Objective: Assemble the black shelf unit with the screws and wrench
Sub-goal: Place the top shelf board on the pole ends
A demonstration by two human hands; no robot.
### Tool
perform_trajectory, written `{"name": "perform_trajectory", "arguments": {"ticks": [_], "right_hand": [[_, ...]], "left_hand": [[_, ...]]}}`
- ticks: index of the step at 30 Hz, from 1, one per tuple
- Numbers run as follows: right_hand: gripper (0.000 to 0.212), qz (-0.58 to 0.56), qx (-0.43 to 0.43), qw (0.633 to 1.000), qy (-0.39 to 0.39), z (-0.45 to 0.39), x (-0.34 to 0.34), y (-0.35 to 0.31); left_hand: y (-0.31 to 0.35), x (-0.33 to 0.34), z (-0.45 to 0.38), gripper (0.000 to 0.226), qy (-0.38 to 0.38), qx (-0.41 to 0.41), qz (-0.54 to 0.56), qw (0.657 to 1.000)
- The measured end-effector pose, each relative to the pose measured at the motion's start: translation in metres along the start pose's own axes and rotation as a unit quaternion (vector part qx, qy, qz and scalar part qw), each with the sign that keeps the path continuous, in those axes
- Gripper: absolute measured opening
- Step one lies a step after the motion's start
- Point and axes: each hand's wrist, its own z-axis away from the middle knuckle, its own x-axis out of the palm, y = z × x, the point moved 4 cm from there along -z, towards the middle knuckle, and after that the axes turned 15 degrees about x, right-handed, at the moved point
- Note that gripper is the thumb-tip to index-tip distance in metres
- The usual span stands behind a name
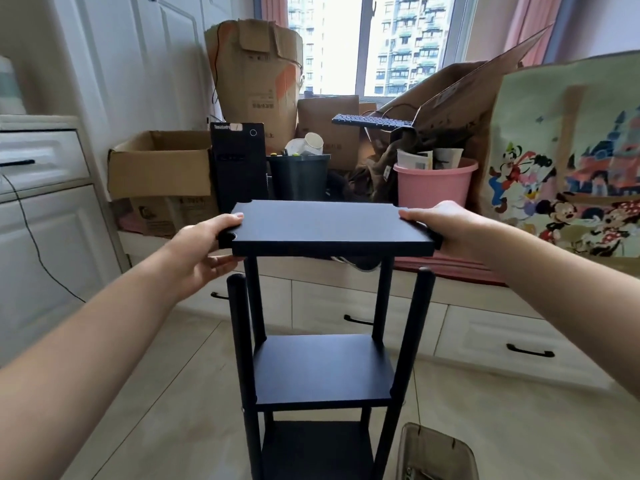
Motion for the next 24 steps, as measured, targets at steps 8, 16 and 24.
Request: {"name": "perform_trajectory", "arguments": {"ticks": [8, 16, 24], "right_hand": [[0.032, 0.028, 0.039, 0.997, -0.053, -0.038, 0.028, 0.025], [0.034, -0.004, 0.06, 0.997, -0.05, -0.053, 0.022, 0.036], [0.03, -0.01, 0.081, 0.995, -0.061, -0.054, 0.019, 0.042]], "left_hand": [[-0.031, -0.007, -0.007, 0.029, -0.019, -0.032, 0.086, 0.996], [-0.036, 0.007, -0.006, 0.026, -0.017, -0.032, 0.095, 0.995], [-0.049, 0.014, 0.004, 0.017, -0.007, -0.059, 0.09, 0.994]]}}
